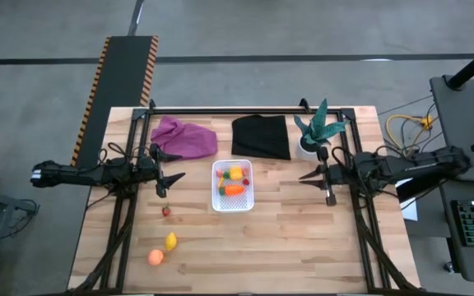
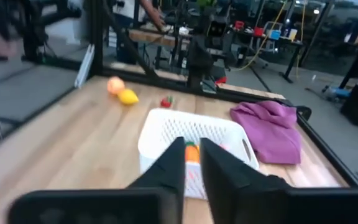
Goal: Pick and placing Produce into tupperware
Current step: Put the red strawberry into the white bin
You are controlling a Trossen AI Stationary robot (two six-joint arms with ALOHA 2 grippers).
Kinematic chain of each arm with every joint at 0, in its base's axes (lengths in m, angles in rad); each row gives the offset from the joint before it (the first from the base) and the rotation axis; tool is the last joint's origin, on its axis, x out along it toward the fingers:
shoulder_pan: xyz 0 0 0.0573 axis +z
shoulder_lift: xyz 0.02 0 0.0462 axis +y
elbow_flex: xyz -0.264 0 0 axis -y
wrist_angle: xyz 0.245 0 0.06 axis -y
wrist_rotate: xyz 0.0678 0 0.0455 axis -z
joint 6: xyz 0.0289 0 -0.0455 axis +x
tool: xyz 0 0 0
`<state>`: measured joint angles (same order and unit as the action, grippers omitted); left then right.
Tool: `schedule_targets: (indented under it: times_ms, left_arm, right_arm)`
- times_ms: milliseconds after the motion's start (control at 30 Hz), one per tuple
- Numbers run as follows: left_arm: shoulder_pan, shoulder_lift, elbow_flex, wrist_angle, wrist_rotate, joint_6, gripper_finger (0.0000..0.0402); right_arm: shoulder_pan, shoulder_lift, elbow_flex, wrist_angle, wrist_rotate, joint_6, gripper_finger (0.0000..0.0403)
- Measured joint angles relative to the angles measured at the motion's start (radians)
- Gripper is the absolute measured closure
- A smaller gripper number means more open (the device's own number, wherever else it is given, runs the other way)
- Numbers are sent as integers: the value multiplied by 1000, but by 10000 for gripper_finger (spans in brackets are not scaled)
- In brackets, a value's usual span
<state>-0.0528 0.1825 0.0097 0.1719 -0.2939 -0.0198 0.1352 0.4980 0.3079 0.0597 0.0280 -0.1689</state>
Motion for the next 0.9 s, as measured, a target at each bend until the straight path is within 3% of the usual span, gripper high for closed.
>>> schedule_targets:
  times_ms: [100, 433, 800, 900]
  left_arm:
    - [0, -1, 0, 0, -2, 0, 111]
    - [0, -2, 0, 3, -19, -1, 111]
    - [0, 0, 0, 3, -26, 0, 111]
    - [0, 0, 0, 2, -26, -1, 111]
  right_arm:
    - [-1, -31, -54, 13, 0, -20, 389]
    - [-3, -257, -280, 190, 22, 40, 394]
    - [-3, -494, -281, -44, 108, 38, 394]
    - [-4, -497, -278, -56, 130, 60, 394]
